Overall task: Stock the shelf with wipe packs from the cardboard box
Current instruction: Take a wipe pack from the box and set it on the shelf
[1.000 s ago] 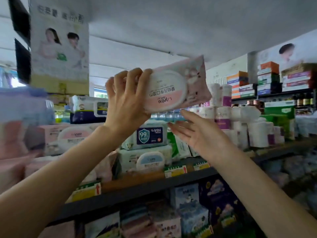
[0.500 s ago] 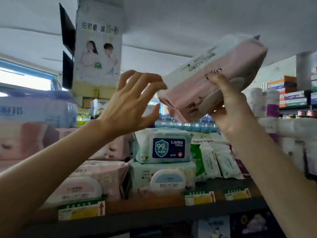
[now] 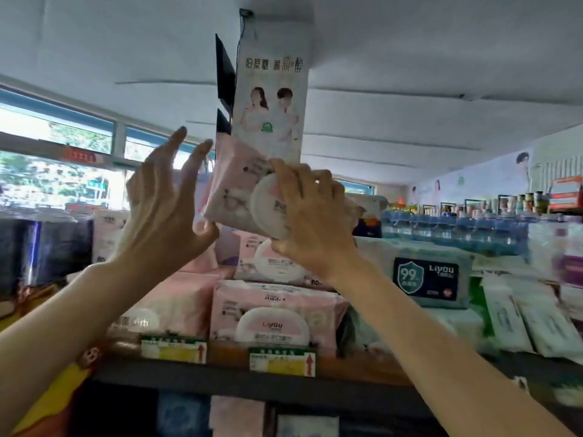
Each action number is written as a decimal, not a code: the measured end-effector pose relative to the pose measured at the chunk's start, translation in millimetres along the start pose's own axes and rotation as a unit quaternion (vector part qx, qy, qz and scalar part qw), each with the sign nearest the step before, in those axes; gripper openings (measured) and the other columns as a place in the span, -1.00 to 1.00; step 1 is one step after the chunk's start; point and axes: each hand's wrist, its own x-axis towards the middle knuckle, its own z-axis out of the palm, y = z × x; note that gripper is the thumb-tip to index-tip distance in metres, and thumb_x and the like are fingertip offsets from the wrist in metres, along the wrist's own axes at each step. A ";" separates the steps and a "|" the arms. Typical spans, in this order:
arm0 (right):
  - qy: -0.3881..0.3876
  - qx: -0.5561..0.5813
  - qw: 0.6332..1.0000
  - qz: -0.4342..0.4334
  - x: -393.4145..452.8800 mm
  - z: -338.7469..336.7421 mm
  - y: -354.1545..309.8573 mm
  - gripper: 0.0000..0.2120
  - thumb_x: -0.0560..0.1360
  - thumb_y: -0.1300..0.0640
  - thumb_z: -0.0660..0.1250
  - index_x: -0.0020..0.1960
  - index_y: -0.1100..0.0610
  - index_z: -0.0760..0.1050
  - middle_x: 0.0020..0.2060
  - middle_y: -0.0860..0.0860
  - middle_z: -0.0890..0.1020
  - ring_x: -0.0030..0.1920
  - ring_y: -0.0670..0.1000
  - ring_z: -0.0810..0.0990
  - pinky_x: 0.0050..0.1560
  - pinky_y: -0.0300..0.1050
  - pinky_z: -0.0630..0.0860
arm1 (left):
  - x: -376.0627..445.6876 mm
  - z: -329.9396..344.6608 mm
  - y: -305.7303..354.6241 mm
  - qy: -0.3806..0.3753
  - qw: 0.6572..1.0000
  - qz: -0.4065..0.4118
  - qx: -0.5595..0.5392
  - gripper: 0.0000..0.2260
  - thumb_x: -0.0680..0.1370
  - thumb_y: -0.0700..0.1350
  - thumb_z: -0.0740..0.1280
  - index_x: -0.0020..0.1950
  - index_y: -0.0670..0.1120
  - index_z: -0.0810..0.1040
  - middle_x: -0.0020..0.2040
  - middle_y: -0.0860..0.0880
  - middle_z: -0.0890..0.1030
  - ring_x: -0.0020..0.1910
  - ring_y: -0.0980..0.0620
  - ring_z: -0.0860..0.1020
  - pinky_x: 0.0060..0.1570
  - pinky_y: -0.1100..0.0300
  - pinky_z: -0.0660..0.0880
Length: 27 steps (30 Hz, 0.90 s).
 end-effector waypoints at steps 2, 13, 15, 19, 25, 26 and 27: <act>-0.046 -0.020 0.998 -0.032 -8.3 17.9 -7.4 -0.01 0.04 -0.02 0.58 0.35 0.08 0.20 0.16 0.13 0.50 0.07 0.21 0.43 0.02 0.07 0.41 | -13.4 7.7 -7.0 -0.080 0.994 0.073 0.014 -0.03 0.16 -0.07 0.57 0.45 0.04 0.12 0.45 -0.15 0.12 0.38 -0.19 0.13 0.20 -0.32 0.27; -0.300 0.060 0.952 -0.008 -28.9 28.6 -0.8 -0.06 0.30 -0.27 0.41 0.50 -0.08 -0.02 0.39 -0.04 0.21 0.33 0.01 0.11 0.37 -0.01 0.07 | -39.0 51.5 2.9 -0.184 0.970 0.044 -0.154 -0.30 0.24 0.13 0.45 0.27 0.04 0.21 0.23 -0.14 0.44 0.17 -0.07 0.21 0.07 -0.15 0.49; -0.325 0.085 0.942 0.014 -25.4 20.0 -1.7 -0.10 0.34 -0.25 0.39 0.50 -0.06 0.00 0.40 -0.03 0.20 0.38 0.03 0.13 0.40 -0.02 0.06 | -44.5 49.8 10.5 -0.175 0.977 0.019 -0.123 -0.27 0.21 -0.03 0.55 0.25 0.01 0.24 0.24 -0.12 0.39 0.18 -0.07 0.19 0.06 -0.17 0.47; -0.326 0.027 0.943 0.066 -47.4 3.5 9.6 -0.03 0.37 -0.20 0.38 0.52 0.03 -0.16 0.46 0.01 0.11 0.46 0.04 0.03 0.47 -0.05 -0.05 | -58.7 42.2 39.2 -0.093 0.989 0.064 -0.096 -0.52 0.26 -0.17 0.45 0.16 -0.16 0.46 0.20 -0.16 0.47 0.19 -0.10 0.29 0.14 -0.06 0.41; -0.276 -0.013 0.942 0.189 -115.4 -87.3 44.6 -0.37 0.48 -0.06 0.33 0.46 0.05 0.17 0.38 0.02 0.22 0.41 0.03 0.12 0.42 -0.08 0.11 | -66.7 41.9 141.2 -0.114 0.961 0.142 -0.208 -0.76 0.32 -0.14 0.37 -0.02 -0.11 0.57 0.07 -0.11 0.56 0.05 -0.16 0.51 -0.05 0.00 0.49; -0.290 -0.028 0.930 0.224 -133.8 -109.8 50.3 -0.42 0.49 -0.04 0.31 0.44 0.05 0.21 0.38 0.02 0.23 0.41 0.04 0.12 0.40 -0.06 0.14 | -70.7 40.4 167.9 -0.129 0.950 0.160 -0.234 -0.79 0.33 -0.14 0.34 -0.05 -0.09 0.58 0.04 -0.10 0.58 0.00 -0.16 0.55 -0.08 0.02 0.50; -0.312 -0.038 0.911 0.267 -153.6 -134.5 54.4 -0.46 0.51 -0.02 0.30 0.43 0.04 0.23 0.37 0.01 0.23 0.40 0.05 0.13 0.38 -0.05 0.17 | -76.1 36.5 196.4 -0.146 0.938 0.181 -0.257 -0.80 0.34 -0.13 0.31 -0.06 -0.08 0.59 0.02 -0.09 0.59 -0.03 -0.15 0.56 -0.09 0.03 0.50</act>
